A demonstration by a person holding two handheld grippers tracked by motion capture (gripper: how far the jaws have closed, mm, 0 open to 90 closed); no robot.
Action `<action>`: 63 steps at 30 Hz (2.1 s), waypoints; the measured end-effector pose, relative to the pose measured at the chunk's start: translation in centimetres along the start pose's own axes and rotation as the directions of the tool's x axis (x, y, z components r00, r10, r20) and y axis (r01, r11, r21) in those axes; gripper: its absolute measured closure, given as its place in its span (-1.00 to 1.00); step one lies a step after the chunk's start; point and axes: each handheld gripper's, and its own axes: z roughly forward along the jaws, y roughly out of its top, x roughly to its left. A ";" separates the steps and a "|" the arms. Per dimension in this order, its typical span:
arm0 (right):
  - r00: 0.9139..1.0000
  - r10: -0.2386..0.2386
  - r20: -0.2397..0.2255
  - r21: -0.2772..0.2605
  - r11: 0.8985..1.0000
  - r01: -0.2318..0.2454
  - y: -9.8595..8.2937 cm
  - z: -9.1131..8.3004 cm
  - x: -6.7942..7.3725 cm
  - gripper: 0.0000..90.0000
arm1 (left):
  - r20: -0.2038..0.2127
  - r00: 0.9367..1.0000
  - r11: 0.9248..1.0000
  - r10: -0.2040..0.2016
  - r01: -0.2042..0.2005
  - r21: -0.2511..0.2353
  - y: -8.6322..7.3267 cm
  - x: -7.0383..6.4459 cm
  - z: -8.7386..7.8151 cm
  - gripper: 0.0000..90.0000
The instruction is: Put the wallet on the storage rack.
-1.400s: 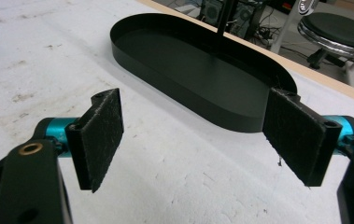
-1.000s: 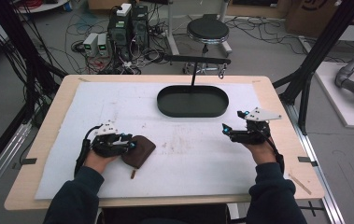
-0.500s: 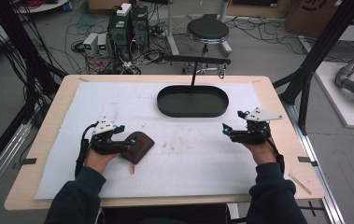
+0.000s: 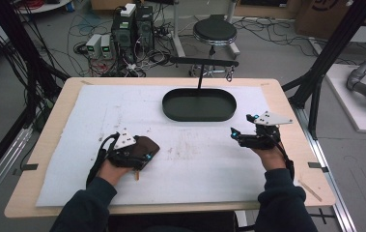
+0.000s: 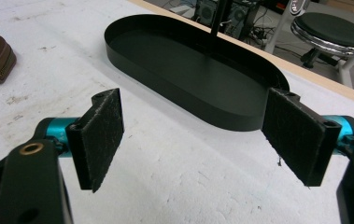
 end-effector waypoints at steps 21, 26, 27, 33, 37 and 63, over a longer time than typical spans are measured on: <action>1.000 -0.009 0.006 -0.023 1.000 0.009 0.1 -0.4 0.0 -0.42 | 0.054 0.989 0.990 -0.137 0.138 -0.026 -0.1 0.9 -0.3 -0.25; 1.000 -0.018 0.002 -0.022 1.000 0.018 0.1 -0.3 0.0 -0.42 | 0.110 0.975 0.977 -0.195 0.203 -0.063 -0.1 1.6 -0.9 0.02; 1.000 -0.019 0.000 -0.025 1.000 0.019 0.1 -0.3 0.0 -0.42 | 0.119 0.972 0.975 -0.202 0.210 -0.065 0.0 1.7 -1.0 0.07; 1.000 -0.023 -0.004 -0.031 0.999 0.022 0.1 -0.4 0.0 -0.41 | 0.148 0.957 0.952 -0.251 0.272 -0.138 0.0 2.9 -2.0 0.39; 1.000 -0.028 -0.004 -0.031 0.999 0.028 0.1 -0.3 0.1 -0.41 | 0.151 0.952 0.945 -0.266 0.289 -0.155 0.0 3.1 -2.2 0.49; 1.000 -0.027 -0.003 -0.022 0.999 0.027 0.1 -0.2 0.2 -0.41 | -0.031 0.944 0.917 -0.329 0.311 -0.249 0.1 6.6 -4.5 0.41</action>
